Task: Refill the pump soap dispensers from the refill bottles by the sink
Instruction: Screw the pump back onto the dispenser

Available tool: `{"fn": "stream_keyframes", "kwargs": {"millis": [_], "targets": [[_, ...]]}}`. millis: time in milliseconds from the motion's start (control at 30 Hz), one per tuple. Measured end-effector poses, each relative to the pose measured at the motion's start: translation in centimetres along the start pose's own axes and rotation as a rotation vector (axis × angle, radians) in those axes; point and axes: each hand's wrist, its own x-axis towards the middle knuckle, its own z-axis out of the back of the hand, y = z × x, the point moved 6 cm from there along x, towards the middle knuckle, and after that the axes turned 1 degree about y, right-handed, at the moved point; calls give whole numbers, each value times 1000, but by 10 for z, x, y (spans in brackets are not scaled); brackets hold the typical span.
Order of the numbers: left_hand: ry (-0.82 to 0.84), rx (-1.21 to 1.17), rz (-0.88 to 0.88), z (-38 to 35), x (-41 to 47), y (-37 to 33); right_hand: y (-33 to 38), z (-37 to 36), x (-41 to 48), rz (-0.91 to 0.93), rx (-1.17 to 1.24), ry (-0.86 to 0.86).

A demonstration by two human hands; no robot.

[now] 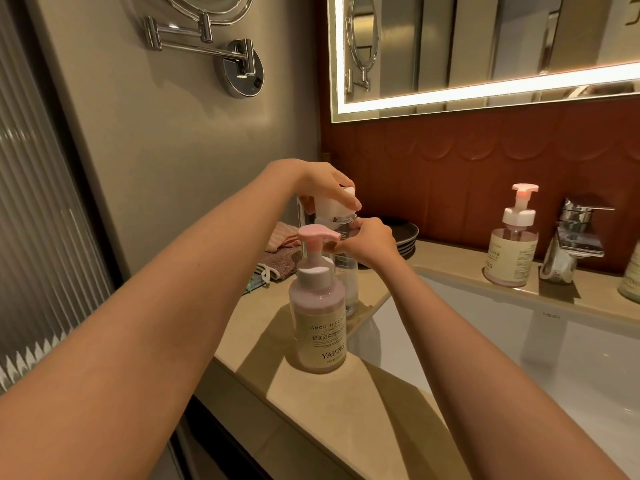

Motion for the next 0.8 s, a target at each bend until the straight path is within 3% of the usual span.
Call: {"fn": "stream_keyframes", "kwargs": {"millis": [333, 400, 533, 800], "targets": [[-347, 543, 187, 6, 8, -6, 0, 0, -1, -15, -16, -9], [-263, 480, 170, 2, 11, -3, 0, 0, -1, -16, -7, -8], [77, 189, 68, -1, 11, -2, 0, 0, -1, -4, 22, 6], [62, -207, -108, -5, 8, -14, 0, 0, -3, -19, 36, 9]]}}
